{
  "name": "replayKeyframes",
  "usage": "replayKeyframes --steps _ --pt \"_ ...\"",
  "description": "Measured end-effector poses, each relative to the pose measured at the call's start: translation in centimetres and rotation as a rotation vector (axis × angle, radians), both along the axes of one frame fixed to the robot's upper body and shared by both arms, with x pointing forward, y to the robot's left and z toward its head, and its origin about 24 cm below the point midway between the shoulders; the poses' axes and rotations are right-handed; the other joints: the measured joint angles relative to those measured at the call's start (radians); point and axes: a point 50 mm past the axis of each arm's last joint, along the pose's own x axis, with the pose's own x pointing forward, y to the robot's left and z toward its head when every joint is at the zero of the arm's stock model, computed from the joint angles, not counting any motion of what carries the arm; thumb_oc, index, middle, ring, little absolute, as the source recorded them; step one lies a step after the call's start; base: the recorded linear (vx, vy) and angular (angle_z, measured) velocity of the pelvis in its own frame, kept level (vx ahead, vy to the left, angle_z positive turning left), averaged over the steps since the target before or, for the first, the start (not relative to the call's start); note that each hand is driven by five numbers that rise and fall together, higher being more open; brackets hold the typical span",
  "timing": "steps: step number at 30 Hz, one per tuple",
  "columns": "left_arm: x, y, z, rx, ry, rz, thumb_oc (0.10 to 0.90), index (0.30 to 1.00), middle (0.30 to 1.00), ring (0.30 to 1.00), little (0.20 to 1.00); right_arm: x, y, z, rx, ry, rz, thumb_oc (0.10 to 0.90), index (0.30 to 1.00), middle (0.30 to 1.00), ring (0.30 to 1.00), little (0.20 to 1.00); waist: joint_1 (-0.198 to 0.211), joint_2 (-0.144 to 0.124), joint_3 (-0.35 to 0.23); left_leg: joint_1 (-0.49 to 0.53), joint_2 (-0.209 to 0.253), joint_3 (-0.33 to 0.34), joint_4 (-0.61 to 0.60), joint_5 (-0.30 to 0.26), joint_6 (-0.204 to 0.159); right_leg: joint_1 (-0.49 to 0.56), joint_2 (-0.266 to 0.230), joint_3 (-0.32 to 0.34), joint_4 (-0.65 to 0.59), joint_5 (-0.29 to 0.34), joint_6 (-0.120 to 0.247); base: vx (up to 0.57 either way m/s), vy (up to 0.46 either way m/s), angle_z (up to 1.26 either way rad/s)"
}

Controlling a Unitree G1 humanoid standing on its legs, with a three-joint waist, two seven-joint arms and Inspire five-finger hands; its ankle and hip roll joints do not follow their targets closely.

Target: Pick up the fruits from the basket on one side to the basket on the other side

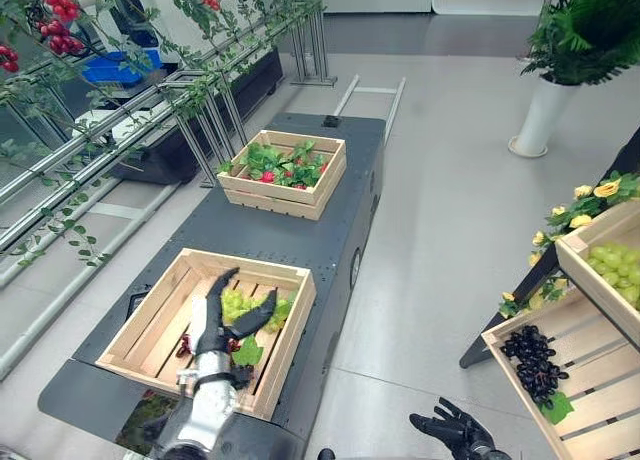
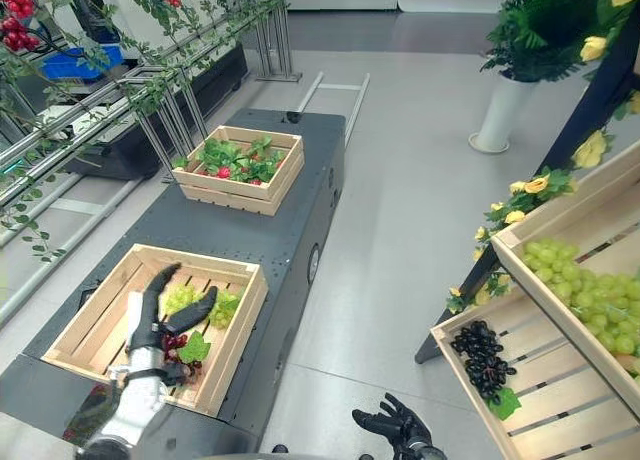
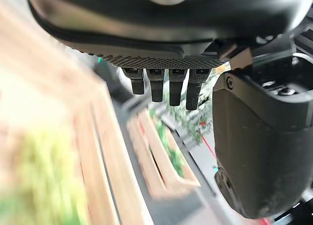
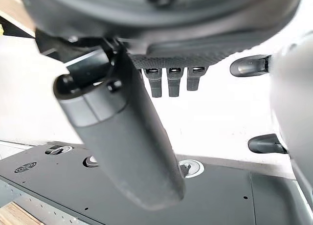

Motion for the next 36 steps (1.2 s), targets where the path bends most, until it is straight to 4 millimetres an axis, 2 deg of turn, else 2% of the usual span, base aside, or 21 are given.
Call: replayKeyframes --steps 3,6,7,9,11,12,13,14,15,17,19,22,28,30,36 --pt "0.0 2.0 1.0 0.185 0.032 0.003 0.8 0.9 0.9 0.9 0.9 -0.5 -1.0 0.2 -0.014 0.008 0.013 0.8 0.9 0.9 0.9 0.9 0.001 0.02 0.01 -0.001 0.0 -0.003 0.0 0.0 0.0 0.001 0.0 -0.007 0.0 -0.002 0.001 0.08 0.078 0.05" --pt "0.0 2.9 1.1 0.26 0.084 0.016 0.8 0.9 0.9 0.9 0.9 -0.5 -1.8 0.4 -0.011 0.001 0.032 0.8 0.9 0.9 0.9 0.9 0.0 0.037 0.018 -0.017 0.0 -0.004 0.0 0.003 -0.001 -0.014 -0.001 -0.015 0.002 -0.003 -0.002 -0.15 0.151 0.02" --pt "0.3 3.1 1.1 0.28 0.105 0.027 0.8 0.9 0.9 0.9 0.9 -0.1 -2.1 0.7 -0.016 -0.011 0.046 0.8 0.9 0.9 0.9 0.9 0.001 0.045 0.023 -0.046 0.001 -0.004 0.001 0.011 -0.001 -0.052 -0.002 -0.015 0.019 -0.006 -0.005 -0.34 0.165 0.05" --pt "1.9 3.2 2.0 0.326 0.112 0.022 0.8 0.9 0.9 0.9 0.9 2.0 -2.9 1.5 -0.03 -0.055 0.077 0.8 0.9 0.9 0.9 0.9 0.005 0.061 0.064 -0.127 -0.001 -0.016 0.03 0.028 -0.001 -0.133 -0.007 -0.019 0.064 -0.005 -0.006 -0.33 0.165 0.15" --pt "5.3 2.8 4.4 0.368 0.059 0.021 0.8 0.9 0.9 0.9 0.9 5.6 -3.5 2.9 -0.059 -0.117 0.118 0.8 0.9 0.9 0.9 0.9 0.007 0.069 0.164 -0.22 -0.007 -0.026 0.095 0.038 -0.008 -0.224 -0.012 -0.026 0.147 -0.009 -0.013 -0.26 0.098 0.19" --pt "6.8 2.9 6.0 0.398 0.023 0.024 0.8 0.9 0.9 0.9 0.9 7.2 -3.4 3.5 -0.061 -0.148 0.133 0.8 0.9 0.9 0.9 0.9 0.011 0.059 0.215 -0.253 -0.008 -0.026 0.128 0.038 -0.009 -0.271 -0.016 -0.027 0.207 -0.03 -0.018 -0.19 0.044 0.07" --pt "7.5 3.1 6.9 0.417 0.006 0.027 0.8 0.9 0.9 0.9 0.9 8.1 -3.2 3.9 -0.058 -0.17 0.141 0.8 0.9 0.9 0.9 0.9 0.011 0.05 0.237 -0.272 -0.008 -0.025 0.145 0.038 -0.009 -0.296 -0.021 -0.027 0.247 -0.045 -0.025 -0.16 0.034 0.08" --pt "8.6 3.6 8.7 0.456 -0.026 0.038 0.8 0.9 0.9 0.9 0.9 9.6 -2.6 4.5 -0.045 -0.213 0.155 0.8 0.9 0.9 0.9 0.9 0.011 0.028 0.275 -0.302 -0.009 -0.023 0.168 0.037 -0.012 -0.349 -0.031 -0.026 0.322 -0.077 -0.035 -0.17 0.042 0.12" --pt "9.6 4.2 10.8 0.496 -0.062 0.061 0.8 0.9 0.9 0.9 0.9 11.0 -1.9 5.2 -0.02 -0.259 0.155 0.8 0.9 0.9 0.9 0.9 0.015 -0.006 0.314 -0.331 -0.015 -0.022 0.191 0.037 -0.02 -0.407 -0.048 -0.023 0.41 -0.114 -0.043 -0.15 0.042 0.13" --pt "11.0 4.8 13.5 0.568 -0.083 0.084 0.8 0.9 0.9 0.9 0.9 12.3 -1.3 5.9 0.016 -0.317 0.161 0.8 0.9 0.9 0.9 0.9 0.019 -0.051 0.351 -0.394 -0.027 -0.022 0.26 0.018 -0.031 -0.483 -0.077 -0.017 0.525 -0.163 -0.052 -0.11 0.072 0.23" --pt "11.9 5.7 16.1 0.628 -0.09 0.132 0.8 0.9 0.9 0.9 0.9 13.6 -1.0 6.8 0.036 -0.373 0.163 0.8 0.9 0.9 0.9 0.9 0.02 -0.077 0.397 -0.467 -0.025 -0.017 0.36 -0.015 -0.033 -0.546 -0.093 -0.017 0.615 -0.196 -0.067 -0.06 0.074 0.2" --pt "12.4 5.9 16.4 0.665 -0.017 0.138 0.8 0.9 0.9 0.9 0.9 13.9 -1.0 7.2 0.042 -0.393 0.162 0.8 0.9 0.9 0.9 0.9 0.02 -0.083 0.404 -0.54 -0.016 -0.011 0.462 -0.05 -0.035 -0.598 -0.095 -0.015 0.681 -0.219 -0.077 -0.05 0.11 0.0" --pt "12.5 7.1 17.1 0.673 0.075 0.202 0.8 0.9 0.9 0.9 0.9 14.6 -0.7 7.8 0.053 -0.43 0.176 0.8 0.9 0.9 0.9 0.9 0.014 -0.12 0.426 -0.676 0.01 -0.001 0.693 -0.149 -0.039 -0.7 -0.1 -0.01 0.85 -0.29 -0.099 0.01 0.063 -0.02" --pt "12.4 7.8 17.4 0.644 0.115 0.245 0.8 0.9 0.9 0.9 0.9 14.9 -0.6 8.2 0.07 -0.455 0.169 0.8 0.9 0.9 0.9 0.9 0.012 -0.136 0.429 -0.717 0.016 -0.005 0.729 -0.159 -0.044 -0.738 -0.097 -0.011 0.88 -0.298 -0.106 0.01 0.018 -0.02" --pt "12.5 8.3 17.7 0.573 0.156 0.289 0.8 0.9 0.9 0.9 0.9 15.3 0.0 8.5 0.087 -0.471 0.189 0.8 0.9 0.9 0.9 0.9 0.01 -0.142 0.431 -0.787 0.027 -0.018 0.769 -0.166 -0.047 -0.793 -0.088 -0.022 0.907 -0.303 -0.112 0.0 0.0 0.03"
